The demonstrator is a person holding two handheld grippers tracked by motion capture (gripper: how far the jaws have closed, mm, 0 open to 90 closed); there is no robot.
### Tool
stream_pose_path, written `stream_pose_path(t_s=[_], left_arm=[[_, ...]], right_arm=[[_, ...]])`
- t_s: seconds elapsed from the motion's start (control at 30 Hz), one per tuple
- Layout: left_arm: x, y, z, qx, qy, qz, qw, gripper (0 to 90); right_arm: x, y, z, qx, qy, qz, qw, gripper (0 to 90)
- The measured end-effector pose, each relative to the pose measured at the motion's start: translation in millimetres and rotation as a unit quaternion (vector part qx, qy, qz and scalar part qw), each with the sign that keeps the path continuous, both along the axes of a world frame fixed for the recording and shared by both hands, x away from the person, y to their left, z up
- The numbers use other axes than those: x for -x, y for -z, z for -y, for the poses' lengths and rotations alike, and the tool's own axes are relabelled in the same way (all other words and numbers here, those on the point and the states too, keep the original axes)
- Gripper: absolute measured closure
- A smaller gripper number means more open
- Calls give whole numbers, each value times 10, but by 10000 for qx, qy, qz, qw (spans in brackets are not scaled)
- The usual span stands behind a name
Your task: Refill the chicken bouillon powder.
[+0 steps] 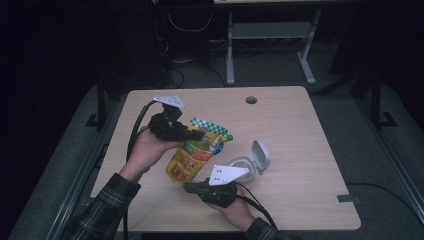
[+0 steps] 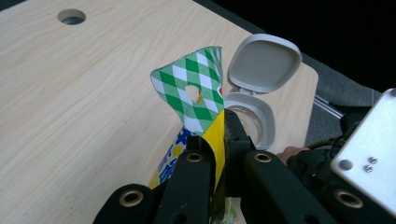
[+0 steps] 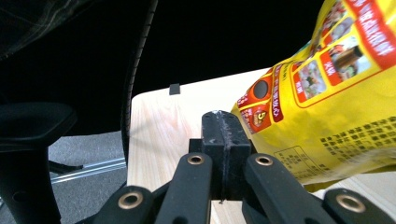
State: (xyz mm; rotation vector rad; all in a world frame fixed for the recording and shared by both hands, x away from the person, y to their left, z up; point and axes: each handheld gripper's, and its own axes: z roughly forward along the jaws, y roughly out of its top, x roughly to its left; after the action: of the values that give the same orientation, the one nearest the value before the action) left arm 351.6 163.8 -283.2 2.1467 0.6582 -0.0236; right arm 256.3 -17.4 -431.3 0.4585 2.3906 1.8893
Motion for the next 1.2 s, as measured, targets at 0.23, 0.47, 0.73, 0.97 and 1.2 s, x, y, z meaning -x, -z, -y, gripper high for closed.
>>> stream_pose_path(t_s=[0.23,0.47,0.73,0.97,1.2], left_arm=[[-33,102,-138,277,-151,164,9994,900],[-99,155,-212,461,-264,430,9977,900],[-220,323,-216,540,-381,570,9962,900],[-302,514,-215,610,-408,743,9945,900],[-283,577,-289,810,-413,859,9921,900]], right_arm=[[3,-4,21,41,14,49,10000,900],[10,-25,81,70,16,-2,10000,900],[8,-53,207,155,106,-60,9998,900],[9,-50,316,332,139,-197,9992,900],[-3,-59,481,416,234,-241,9986,900]])
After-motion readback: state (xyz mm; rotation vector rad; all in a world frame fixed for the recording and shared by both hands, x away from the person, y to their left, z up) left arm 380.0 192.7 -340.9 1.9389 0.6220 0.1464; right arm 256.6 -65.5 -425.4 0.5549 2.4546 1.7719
